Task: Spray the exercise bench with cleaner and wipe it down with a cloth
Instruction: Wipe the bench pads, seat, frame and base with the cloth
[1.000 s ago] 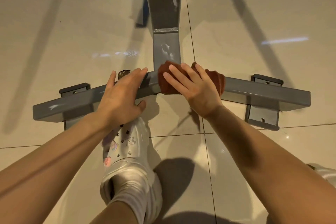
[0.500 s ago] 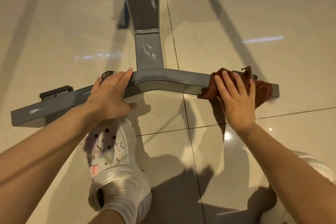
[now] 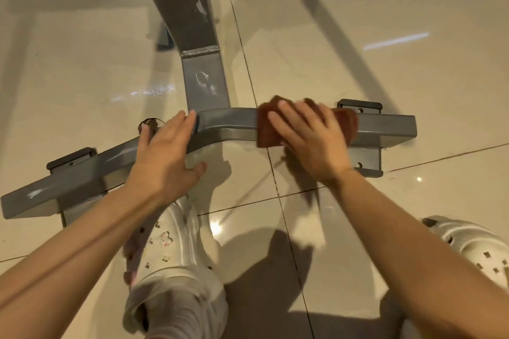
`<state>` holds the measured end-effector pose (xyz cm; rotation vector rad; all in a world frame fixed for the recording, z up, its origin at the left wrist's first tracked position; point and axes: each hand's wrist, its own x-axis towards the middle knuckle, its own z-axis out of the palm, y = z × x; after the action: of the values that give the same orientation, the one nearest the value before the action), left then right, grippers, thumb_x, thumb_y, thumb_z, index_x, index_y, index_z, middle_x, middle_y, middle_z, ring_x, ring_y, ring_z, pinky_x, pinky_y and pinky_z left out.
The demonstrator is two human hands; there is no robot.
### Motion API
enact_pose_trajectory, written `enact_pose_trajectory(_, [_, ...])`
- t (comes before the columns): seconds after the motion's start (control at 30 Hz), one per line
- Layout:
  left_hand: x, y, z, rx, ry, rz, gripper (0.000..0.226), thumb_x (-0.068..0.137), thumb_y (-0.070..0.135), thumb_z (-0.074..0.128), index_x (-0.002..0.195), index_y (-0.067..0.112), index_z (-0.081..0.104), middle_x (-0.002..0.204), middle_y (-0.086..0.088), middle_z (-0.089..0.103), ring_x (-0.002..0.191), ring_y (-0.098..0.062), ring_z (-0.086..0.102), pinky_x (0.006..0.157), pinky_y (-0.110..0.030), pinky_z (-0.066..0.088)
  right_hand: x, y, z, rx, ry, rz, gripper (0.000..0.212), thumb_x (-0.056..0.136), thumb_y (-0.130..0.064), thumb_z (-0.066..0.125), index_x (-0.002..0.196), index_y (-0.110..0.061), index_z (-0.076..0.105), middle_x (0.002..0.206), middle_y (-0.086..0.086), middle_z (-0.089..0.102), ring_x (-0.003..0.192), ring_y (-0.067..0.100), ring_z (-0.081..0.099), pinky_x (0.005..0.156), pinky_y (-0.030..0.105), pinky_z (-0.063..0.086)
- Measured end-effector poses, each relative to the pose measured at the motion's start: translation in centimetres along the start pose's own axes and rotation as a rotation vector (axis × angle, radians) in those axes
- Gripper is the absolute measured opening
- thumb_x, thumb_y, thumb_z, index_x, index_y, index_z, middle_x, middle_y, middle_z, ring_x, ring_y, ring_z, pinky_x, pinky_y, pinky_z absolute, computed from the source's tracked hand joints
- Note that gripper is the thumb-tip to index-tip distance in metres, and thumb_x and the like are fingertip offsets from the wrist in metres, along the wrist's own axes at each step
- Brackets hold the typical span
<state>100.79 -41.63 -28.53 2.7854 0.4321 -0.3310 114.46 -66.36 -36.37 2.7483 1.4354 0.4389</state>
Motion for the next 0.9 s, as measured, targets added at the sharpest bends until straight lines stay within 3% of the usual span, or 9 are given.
enact_pose_trajectory(0.1, [0.1,1.9,1.1,0.039,0.026,0.106,0.092,0.084,0.033,0.070,0.155,0.018,0.014,0.162,0.001,0.014,0.148,-0.011,0.010,0.118,-0.044,-0.007,-5.2,6.7,-0.6,-0.025,-0.031,0.031,0.068,0.093,-0.020,0.065,0.152,-0.021,0.032,0.154,0.011,0.037,0.137,0.036,0.040,0.115,0.053,0.026])
enact_pose_trajectory(0.27, [0.5,2.0,2.2,0.166,0.069,0.141,0.094,0.075,0.027,0.079,0.150,0.008,0.027,0.158,-0.009,0.025,0.145,-0.021,0.025,0.116,-0.052,0.004,-8.3,10.7,-1.2,-0.035,-0.076,0.100,0.070,0.090,-0.010,0.070,0.150,-0.014,0.035,0.154,0.013,0.037,0.138,0.037,0.039,0.116,0.052,0.027])
enact_pose_trajectory(0.4, [1.0,2.2,2.1,0.176,-0.004,0.077,0.093,0.084,0.034,0.069,0.154,0.015,0.011,0.162,-0.002,0.007,0.149,-0.013,0.007,0.119,-0.048,-0.003,-6.9,7.0,-0.9,-0.022,-0.010,0.243,0.062,0.094,-0.017,0.065,0.149,-0.010,0.038,0.151,0.013,0.042,0.137,0.036,0.039,0.116,0.052,0.025])
enact_pose_trajectory(0.47, [1.2,2.5,2.4,0.158,0.023,0.064,0.091,0.082,0.033,0.070,0.154,0.013,0.016,0.161,-0.004,0.013,0.148,-0.015,0.012,0.119,-0.048,0.000,-5.2,4.7,-0.9,0.031,0.017,0.262,0.058,0.095,-0.020,0.062,0.147,-0.011,0.041,0.150,0.011,0.043,0.136,0.035,0.041,0.115,0.051,0.026])
enact_pose_trajectory(0.57, [1.5,2.5,2.6,0.090,0.075,0.038,0.091,0.079,0.028,0.074,0.153,0.013,0.022,0.159,-0.005,0.021,0.146,-0.017,0.019,0.119,-0.048,0.002,-1.7,0.8,-0.6,0.072,-0.004,0.227,0.064,0.091,-0.020,0.066,0.148,-0.014,0.039,0.150,0.008,0.044,0.133,0.034,0.045,0.113,0.050,0.027])
enact_pose_trajectory(0.67, [1.8,1.8,1.9,0.017,0.087,0.024,0.094,0.081,0.029,0.073,0.154,0.016,0.015,0.160,-0.002,0.019,0.148,-0.014,0.014,0.119,-0.045,-0.004,2.2,-4.0,-0.5,0.140,-0.063,0.169,0.077,0.082,-0.012,0.067,0.150,-0.012,0.030,0.151,0.012,0.041,0.135,0.035,0.042,0.115,0.049,0.021])
enact_pose_trajectory(0.9, [2.5,-1.5,0.0,-0.067,0.094,-0.033,0.090,0.089,0.041,0.063,0.155,0.019,0.006,0.161,0.002,0.011,0.143,-0.002,0.004,0.118,-0.036,-0.009,8.9,-11.5,-0.3,0.236,-0.079,0.055,0.057,0.090,-0.025,0.042,0.146,-0.011,0.043,0.146,0.009,0.048,0.132,0.026,0.047,0.114,0.044,0.033])
